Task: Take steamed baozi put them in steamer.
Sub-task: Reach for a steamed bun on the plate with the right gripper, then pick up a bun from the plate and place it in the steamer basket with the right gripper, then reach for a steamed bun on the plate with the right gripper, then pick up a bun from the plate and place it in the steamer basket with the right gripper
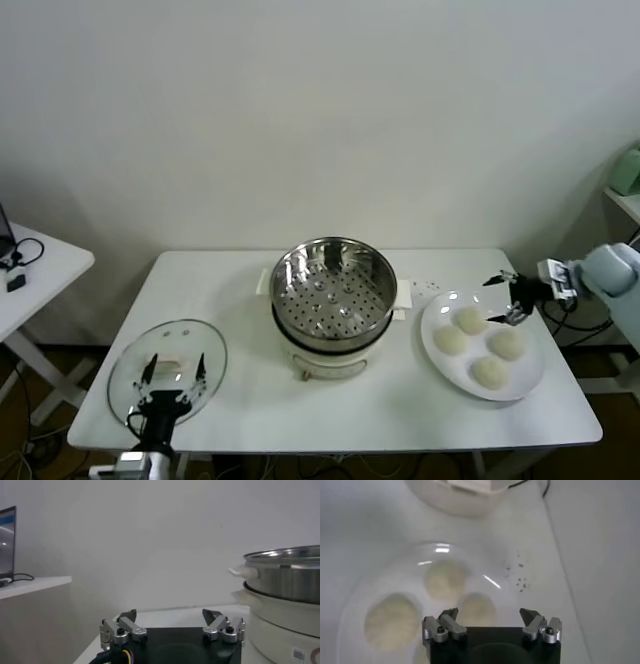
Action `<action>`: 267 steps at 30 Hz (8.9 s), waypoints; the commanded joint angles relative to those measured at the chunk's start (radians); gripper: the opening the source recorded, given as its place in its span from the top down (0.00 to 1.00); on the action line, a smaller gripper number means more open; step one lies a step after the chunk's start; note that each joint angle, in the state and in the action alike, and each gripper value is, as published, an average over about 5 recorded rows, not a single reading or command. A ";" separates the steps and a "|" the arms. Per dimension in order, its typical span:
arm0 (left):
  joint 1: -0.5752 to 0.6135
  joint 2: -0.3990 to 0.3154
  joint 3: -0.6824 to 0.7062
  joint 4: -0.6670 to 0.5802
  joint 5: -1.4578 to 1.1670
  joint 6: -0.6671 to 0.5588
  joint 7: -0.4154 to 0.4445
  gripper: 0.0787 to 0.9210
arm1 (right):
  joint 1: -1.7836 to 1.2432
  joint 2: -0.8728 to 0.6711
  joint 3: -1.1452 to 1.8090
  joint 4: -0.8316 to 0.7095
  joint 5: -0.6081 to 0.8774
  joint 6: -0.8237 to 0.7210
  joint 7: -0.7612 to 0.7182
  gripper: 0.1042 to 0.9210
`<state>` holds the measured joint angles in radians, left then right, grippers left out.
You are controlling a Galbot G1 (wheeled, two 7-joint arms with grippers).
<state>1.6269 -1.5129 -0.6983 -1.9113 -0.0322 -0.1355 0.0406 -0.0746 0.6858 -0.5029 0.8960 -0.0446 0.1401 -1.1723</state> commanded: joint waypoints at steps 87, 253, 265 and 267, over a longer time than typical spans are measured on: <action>0.044 -0.014 0.003 -0.015 0.029 0.065 -0.053 0.12 | 0.556 0.386 -0.470 0.513 -0.375 0.386 -0.059 0.31; 0.050 -0.005 0.052 -0.061 0.018 0.064 -0.097 0.12 | 0.891 0.335 -0.971 0.147 0.892 -0.344 0.032 0.29; 0.101 0.002 0.051 -0.103 0.007 0.054 -0.098 0.12 | 0.676 0.657 -0.908 0.038 0.881 -0.375 0.086 0.29; 0.106 0.004 0.049 -0.104 0.001 0.053 -0.099 0.12 | 0.651 0.676 -0.908 0.030 0.874 -0.375 0.090 0.29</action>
<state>1.7083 -1.5129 -0.6497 -2.0004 -0.0204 -0.0793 -0.0568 0.6520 1.1602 -1.3897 0.9720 0.7814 -0.2103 -1.1050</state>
